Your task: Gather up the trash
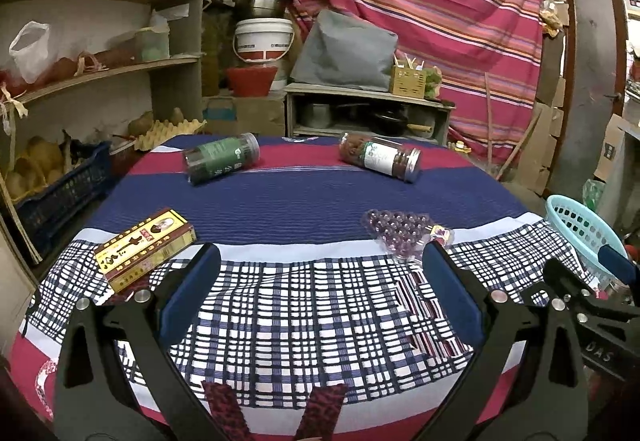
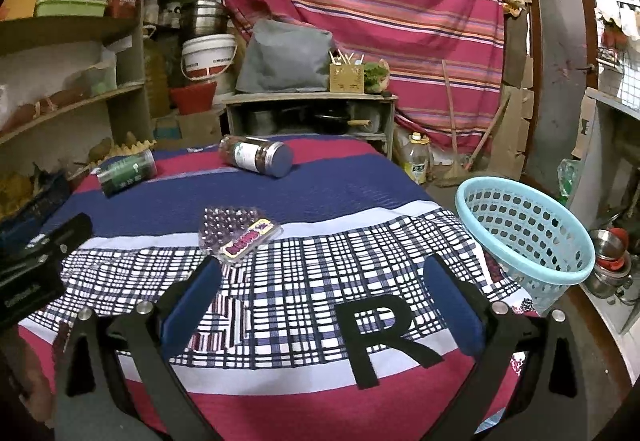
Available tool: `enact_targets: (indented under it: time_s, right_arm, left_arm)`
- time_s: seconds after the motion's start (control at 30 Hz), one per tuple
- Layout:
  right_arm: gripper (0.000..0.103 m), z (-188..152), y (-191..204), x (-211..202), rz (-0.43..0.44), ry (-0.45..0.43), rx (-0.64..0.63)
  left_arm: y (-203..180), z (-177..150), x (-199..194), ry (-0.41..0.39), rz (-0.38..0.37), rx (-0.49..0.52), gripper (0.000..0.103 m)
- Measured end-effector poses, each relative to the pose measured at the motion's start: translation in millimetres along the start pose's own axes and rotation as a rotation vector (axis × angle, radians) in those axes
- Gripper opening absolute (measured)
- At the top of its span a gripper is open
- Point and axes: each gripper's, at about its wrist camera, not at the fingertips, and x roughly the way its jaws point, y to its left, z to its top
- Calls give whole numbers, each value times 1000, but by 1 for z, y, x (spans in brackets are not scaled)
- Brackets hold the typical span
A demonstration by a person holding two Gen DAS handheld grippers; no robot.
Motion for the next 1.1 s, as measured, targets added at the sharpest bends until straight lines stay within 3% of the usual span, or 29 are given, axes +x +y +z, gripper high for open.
enact_targets:
  time_s: [1.1]
  right_arm:
    - [98, 0, 5, 5, 27, 2, -18]
  left_arm:
    - [-10, -6, 3, 4, 60, 48, 98]
